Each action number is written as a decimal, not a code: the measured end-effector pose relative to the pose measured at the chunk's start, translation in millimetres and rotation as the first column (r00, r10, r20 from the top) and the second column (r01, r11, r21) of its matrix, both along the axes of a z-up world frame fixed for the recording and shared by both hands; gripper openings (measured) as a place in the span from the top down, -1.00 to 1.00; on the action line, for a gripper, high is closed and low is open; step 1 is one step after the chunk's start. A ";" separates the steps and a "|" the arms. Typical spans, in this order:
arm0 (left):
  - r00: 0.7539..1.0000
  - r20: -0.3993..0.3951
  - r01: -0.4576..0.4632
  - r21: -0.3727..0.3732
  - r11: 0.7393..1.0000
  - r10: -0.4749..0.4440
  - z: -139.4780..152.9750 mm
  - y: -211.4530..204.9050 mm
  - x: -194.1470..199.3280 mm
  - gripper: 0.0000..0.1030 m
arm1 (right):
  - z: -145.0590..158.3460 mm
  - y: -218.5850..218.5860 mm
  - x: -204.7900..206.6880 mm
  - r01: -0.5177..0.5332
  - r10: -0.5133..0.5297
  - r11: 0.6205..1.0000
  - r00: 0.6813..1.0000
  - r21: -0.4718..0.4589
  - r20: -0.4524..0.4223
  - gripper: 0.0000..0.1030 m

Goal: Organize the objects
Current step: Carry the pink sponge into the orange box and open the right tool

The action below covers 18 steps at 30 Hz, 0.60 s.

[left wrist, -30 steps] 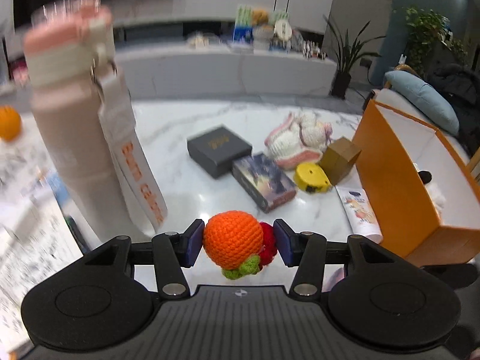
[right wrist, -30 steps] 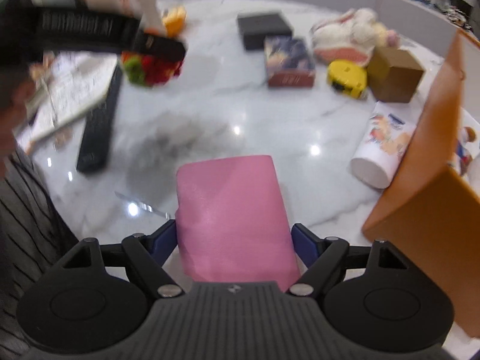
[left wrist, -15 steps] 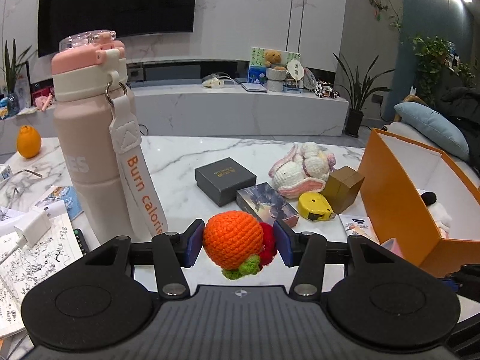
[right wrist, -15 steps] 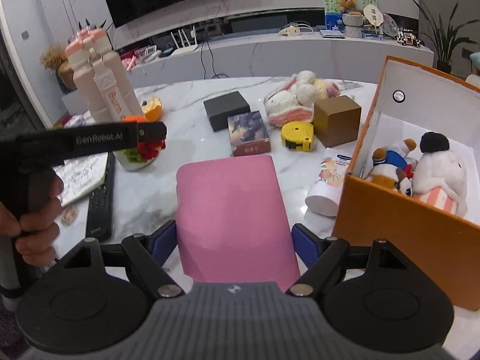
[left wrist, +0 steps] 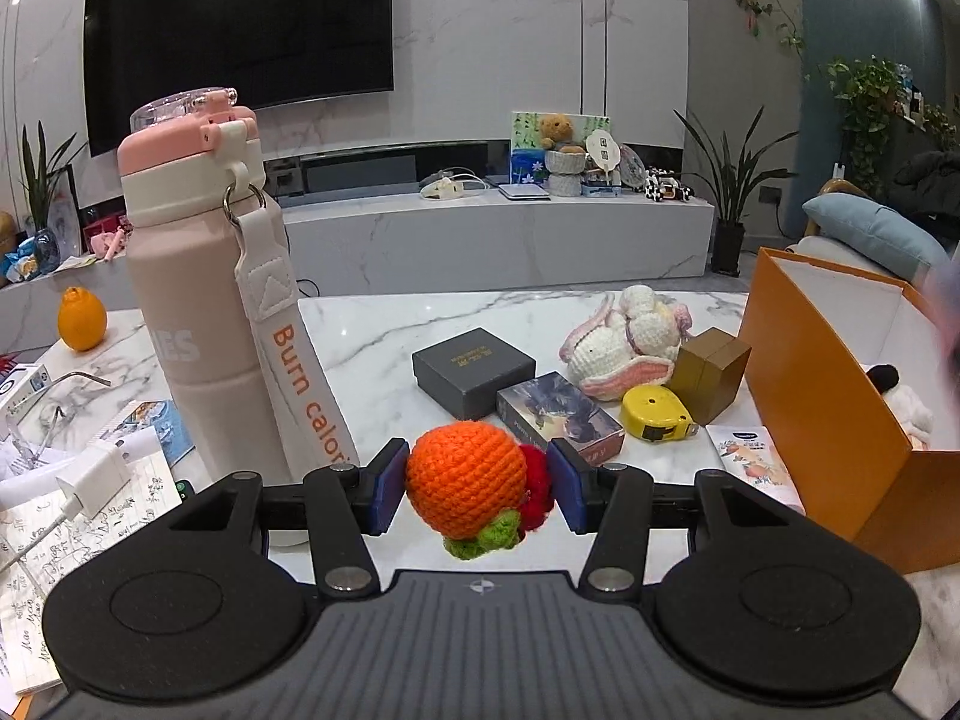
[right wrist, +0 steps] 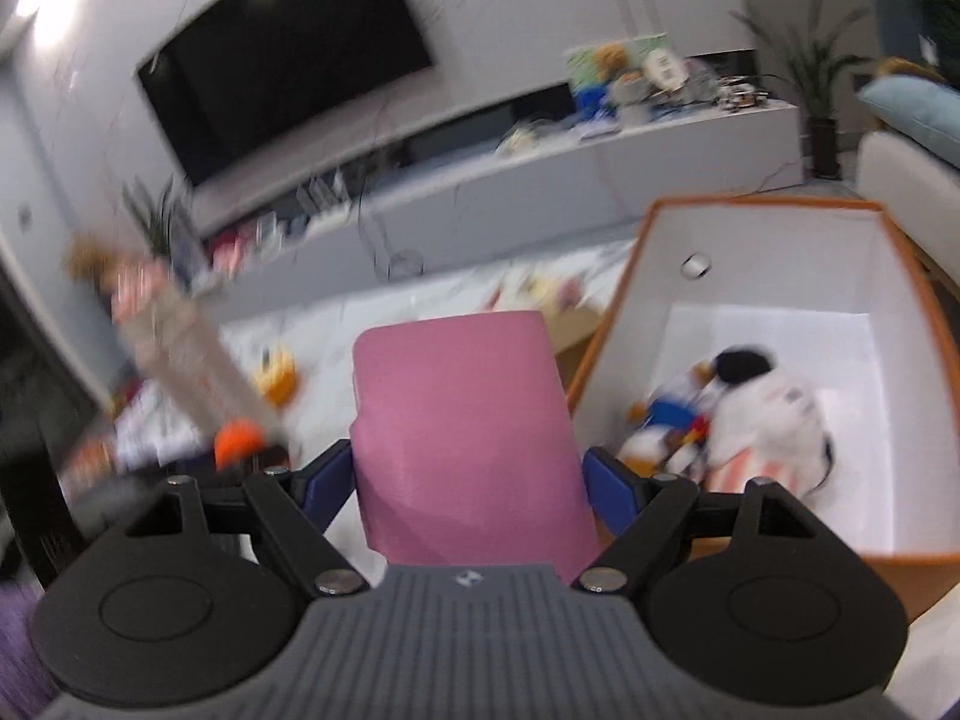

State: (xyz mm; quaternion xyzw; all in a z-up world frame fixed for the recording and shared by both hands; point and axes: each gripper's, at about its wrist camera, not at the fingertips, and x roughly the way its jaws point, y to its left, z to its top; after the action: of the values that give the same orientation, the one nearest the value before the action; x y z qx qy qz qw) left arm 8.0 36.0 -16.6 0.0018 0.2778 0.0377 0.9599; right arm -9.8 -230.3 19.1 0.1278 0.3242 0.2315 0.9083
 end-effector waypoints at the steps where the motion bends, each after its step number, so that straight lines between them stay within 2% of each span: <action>1: 1.000 -0.006 0.002 -0.003 1.000 -0.002 -0.8 0.3 0.6 -0.14 | 6.1 -12.6 4.1 0.028 -0.028 0.999 1.000 0.033 -0.003 -0.59; 3: 1.000 -0.022 0.000 -0.028 1.000 0.000 -1.8 2.6 1.3 -0.14 | 18.4 -34.7 12.9 0.090 -0.091 0.994 0.996 0.061 0.009 -0.60; 6: 1.000 -0.026 0.005 -0.049 0.999 -0.007 -2.5 3.6 1.3 -0.14 | 32.8 -62.9 30.2 0.190 -0.191 0.981 0.982 0.035 0.000 -0.60; 8: 1.000 -0.020 0.012 -0.046 0.999 -0.013 -3.2 2.4 0.0 -0.14 | 31.0 -76.1 50.0 0.250 -0.251 0.968 0.963 -0.023 -0.097 -0.60; 11: 1.000 -0.024 0.017 -0.040 0.999 -0.018 -3.9 0.0 -0.7 -0.14 | 12.4 -92.1 81.0 0.290 -0.308 0.951 0.917 -0.104 -0.253 -0.60; 14: 1.000 -0.023 0.019 -0.045 0.999 -0.020 -2.4 0.1 -0.7 -0.14 | -2.6 -99.7 98.2 0.312 -0.365 0.928 0.877 -0.205 -0.314 -0.60; 18: 0.999 -0.028 0.018 -0.052 0.998 -0.020 -2.3 2.9 0.2 -0.14 | -12.8 -100.5 110.0 0.303 -0.386 0.915 0.850 -0.266 -0.358 -0.60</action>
State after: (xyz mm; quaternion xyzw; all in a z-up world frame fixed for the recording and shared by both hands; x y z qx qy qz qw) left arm 8.2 38.9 -18.9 -0.0198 0.2921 0.0214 0.9559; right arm 100.2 -330.8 6.3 0.1372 0.4977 -0.0012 0.8564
